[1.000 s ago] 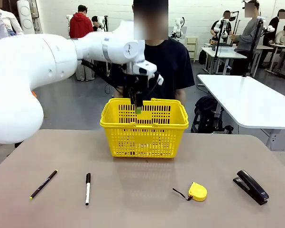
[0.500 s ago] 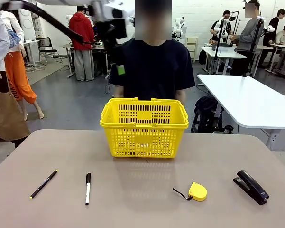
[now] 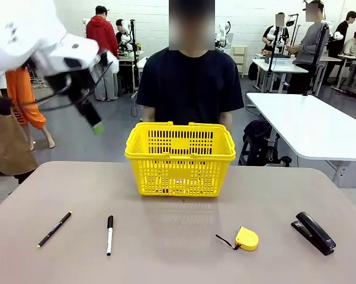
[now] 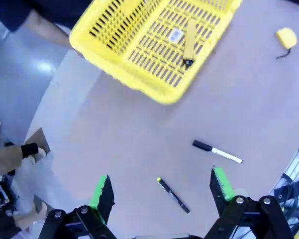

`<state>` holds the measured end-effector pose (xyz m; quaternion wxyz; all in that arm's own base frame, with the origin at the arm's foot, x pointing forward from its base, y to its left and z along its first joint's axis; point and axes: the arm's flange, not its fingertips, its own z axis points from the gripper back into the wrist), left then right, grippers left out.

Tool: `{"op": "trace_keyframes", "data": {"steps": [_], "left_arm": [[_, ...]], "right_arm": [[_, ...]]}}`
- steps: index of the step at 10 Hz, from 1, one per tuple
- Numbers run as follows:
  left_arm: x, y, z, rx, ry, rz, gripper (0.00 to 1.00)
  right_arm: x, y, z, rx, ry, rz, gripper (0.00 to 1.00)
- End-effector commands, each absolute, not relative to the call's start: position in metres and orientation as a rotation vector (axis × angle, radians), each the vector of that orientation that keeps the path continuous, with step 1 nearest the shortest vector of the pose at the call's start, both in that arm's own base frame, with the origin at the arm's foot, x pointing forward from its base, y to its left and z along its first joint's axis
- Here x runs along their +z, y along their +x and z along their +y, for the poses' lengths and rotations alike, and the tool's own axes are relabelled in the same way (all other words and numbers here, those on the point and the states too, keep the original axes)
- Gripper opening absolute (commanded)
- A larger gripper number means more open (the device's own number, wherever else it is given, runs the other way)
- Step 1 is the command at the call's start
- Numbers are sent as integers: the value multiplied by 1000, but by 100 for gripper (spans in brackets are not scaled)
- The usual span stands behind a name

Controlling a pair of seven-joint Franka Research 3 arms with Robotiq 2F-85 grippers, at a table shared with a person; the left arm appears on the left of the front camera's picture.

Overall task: Place the items the person wants into the basket.
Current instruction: Pick up the item the person points to and place it in the Market Basket.

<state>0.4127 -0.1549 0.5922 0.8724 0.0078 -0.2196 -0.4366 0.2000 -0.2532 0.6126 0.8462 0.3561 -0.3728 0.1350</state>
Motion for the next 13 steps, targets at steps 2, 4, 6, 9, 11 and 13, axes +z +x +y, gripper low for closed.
{"op": "trace_keyframes", "data": {"steps": [2, 4, 6, 9, 11, 13], "left_arm": [[592, 413, -155, -912, 16, -459, 100], [592, 413, -155, -912, 16, -459, 100], [592, 413, -155, -912, 16, -459, 100], [592, 413, -155, -912, 16, -459, 100], [592, 413, -155, -912, 16, -459, 100], [592, 413, -155, -912, 16, -459, 100]], "right_arm": [[616, 201, -253, 299, 771, -817, 100], [616, 201, -253, 299, 771, -817, 100], [616, 201, -253, 299, 771, -817, 100], [616, 201, -253, 299, 771, -817, 100], [616, 201, -253, 299, 771, -817, 100], [616, 201, -253, 299, 771, -817, 100]]}}
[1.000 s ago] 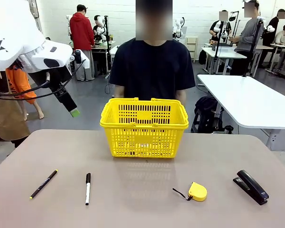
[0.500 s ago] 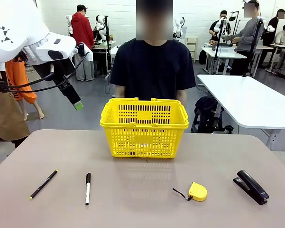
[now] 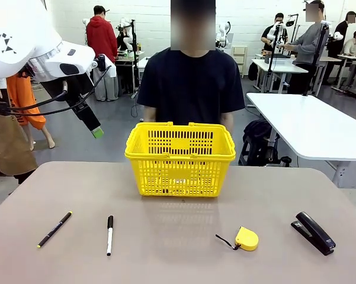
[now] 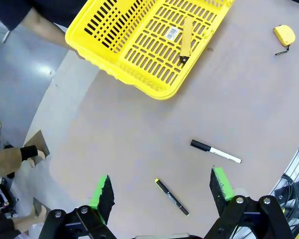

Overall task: Place the items the person wants into the basket.
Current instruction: Pick up the item the person points to and place it in the Market Basket.

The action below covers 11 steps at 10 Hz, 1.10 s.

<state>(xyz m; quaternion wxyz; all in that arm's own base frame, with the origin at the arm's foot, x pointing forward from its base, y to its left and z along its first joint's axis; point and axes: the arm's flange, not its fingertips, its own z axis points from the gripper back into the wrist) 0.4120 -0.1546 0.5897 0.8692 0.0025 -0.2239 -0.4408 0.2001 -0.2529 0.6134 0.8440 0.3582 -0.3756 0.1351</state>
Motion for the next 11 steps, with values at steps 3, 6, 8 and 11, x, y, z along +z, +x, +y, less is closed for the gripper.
{"op": "trace_keyframes", "data": {"steps": [3, 6, 8, 11], "left_arm": [[614, 410, -121, -1040, -171, -486, 100], [634, 355, 12, -1347, -389, -750, 100], [607, 337, 93, -1297, -448, -865, 100], [593, 332, 170, -1191, -585, -900, 100]], "right_arm": [[616, 201, -253, 299, 771, -817, 100], [616, 201, -253, 299, 771, -817, 100], [616, 201, -253, 299, 771, -817, 100], [616, 201, -253, 299, 771, -817, 100]]}}
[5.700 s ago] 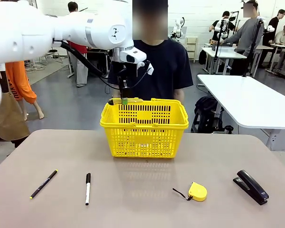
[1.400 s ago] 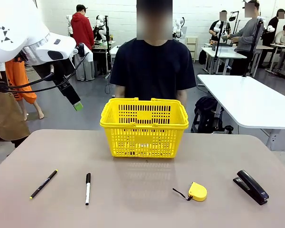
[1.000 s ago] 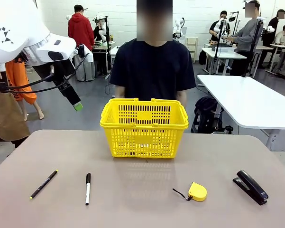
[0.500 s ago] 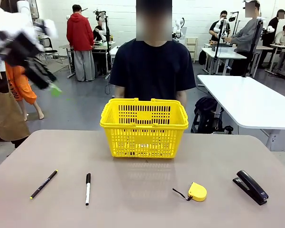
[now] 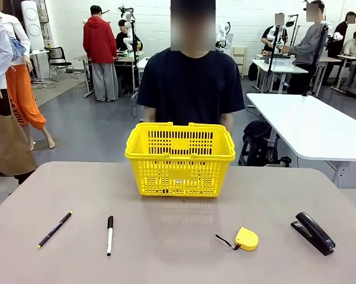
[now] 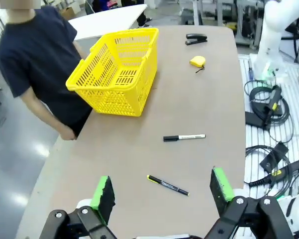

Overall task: Place the items the person wants into the basket.
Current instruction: Pick up the item the person points to and place it in the Market Basket.

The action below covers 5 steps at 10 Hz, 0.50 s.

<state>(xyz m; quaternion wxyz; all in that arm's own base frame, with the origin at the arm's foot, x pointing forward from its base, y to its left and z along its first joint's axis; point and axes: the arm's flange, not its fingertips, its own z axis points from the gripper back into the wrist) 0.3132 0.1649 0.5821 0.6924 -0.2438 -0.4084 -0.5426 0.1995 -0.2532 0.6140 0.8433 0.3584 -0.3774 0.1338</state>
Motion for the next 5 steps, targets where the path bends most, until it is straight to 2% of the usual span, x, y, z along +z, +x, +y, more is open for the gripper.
{"op": "trace_keyframes", "data": {"steps": [1, 5], "left_arm": [[586, 324, 176, -1160, -600, -920, 100], [588, 324, 159, -1107, -604, -922, 100]], "right_arm": [[616, 201, -253, 299, 771, -817, 100], [616, 201, -253, 299, 771, -817, 100]]}}
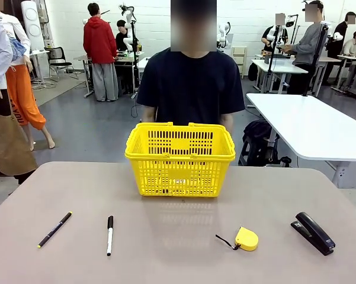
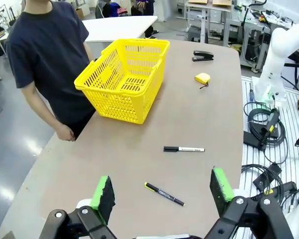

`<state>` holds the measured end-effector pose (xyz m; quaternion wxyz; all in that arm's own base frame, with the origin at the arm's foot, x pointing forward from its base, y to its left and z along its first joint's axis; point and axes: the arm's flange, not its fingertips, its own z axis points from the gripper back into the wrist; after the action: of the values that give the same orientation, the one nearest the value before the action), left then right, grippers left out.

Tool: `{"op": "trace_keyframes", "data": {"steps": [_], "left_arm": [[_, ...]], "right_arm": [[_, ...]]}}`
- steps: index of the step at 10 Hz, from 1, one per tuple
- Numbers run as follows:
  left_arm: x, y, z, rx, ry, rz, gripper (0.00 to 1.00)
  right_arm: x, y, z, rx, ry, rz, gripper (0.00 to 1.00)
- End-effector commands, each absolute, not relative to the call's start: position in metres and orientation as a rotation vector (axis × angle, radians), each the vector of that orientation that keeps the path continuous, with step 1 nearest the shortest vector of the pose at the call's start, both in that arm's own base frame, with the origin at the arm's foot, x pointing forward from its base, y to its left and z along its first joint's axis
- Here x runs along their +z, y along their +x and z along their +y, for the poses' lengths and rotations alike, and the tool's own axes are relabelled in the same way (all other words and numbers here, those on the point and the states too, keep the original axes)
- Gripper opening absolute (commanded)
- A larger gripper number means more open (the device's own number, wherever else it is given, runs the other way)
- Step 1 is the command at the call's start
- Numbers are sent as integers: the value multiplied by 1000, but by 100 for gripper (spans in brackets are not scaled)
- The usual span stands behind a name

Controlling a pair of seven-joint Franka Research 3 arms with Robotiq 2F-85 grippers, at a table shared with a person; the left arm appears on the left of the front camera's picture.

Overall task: Place the items the person wants into the basket.
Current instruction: Pick up the item the person points to and place it in the Market Basket.

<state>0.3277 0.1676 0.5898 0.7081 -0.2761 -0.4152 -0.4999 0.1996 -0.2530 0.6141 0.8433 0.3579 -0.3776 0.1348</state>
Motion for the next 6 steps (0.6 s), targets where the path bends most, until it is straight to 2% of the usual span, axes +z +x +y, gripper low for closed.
{"op": "trace_keyframes", "data": {"steps": [1, 6], "left_arm": [[587, 325, 176, -1110, -621, -929, 100], [587, 325, 176, -1110, -621, -929, 100]], "right_arm": [[616, 201, -253, 299, 771, -817, 100], [616, 201, -253, 299, 771, -817, 100]]}}
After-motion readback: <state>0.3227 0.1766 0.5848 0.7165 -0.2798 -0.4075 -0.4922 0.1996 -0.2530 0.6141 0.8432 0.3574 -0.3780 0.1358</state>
